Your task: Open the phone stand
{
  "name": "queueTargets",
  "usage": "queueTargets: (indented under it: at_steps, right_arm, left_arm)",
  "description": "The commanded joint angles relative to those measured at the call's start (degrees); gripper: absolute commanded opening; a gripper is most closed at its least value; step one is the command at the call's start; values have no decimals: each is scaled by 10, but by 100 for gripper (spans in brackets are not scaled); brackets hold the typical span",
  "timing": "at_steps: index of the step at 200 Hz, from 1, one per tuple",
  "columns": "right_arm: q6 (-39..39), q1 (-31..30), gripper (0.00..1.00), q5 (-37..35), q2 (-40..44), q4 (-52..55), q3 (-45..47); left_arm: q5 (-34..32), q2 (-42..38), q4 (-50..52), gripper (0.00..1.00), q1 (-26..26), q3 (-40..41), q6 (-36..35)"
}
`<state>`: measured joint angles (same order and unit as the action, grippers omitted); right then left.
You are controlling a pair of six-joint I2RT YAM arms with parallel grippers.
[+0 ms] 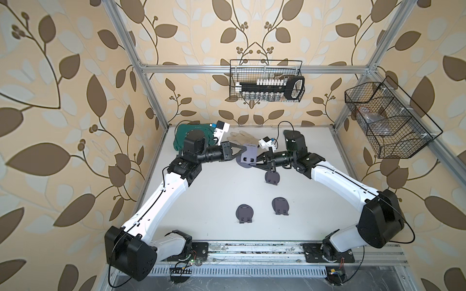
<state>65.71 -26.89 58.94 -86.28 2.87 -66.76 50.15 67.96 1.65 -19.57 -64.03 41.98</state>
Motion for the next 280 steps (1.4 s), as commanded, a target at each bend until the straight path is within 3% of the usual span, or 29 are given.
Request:
queueTargets:
  at_steps: [1, 32, 47, 75, 111, 164, 248, 280]
  right_arm:
    - [0, 30, 0, -41, 1, 40, 4]
    - [19, 48, 16, -35, 14, -1, 23]
    - [21, 52, 31, -37, 22, -8, 26]
    - [32, 63, 45, -35, 30, -30, 36]
    - [106, 82, 51, -17, 33, -148, 57]
    - [133, 67, 57, -20, 20, -191, 19]
    - [164, -10, 58, -39, -34, -242, -17]
    - [152, -33, 53, -45, -48, -221, -28]
  left_arm:
    - [13, -52, -65, 0, -4, -24, 44]
    - [12, -52, -77, 0, -4, -11, 66]
    - [13, -52, -97, 0, -4, -1, 91]
    - [17, -50, -114, 0, -4, 4, 106]
    - [21, -46, -97, 0, -4, -4, 105]
    - [16, -41, -94, 0, -4, 2, 107]
    - [13, -32, -87, 0, -4, 7, 96]
    - [12, -30, -88, 0, -4, 6, 88]
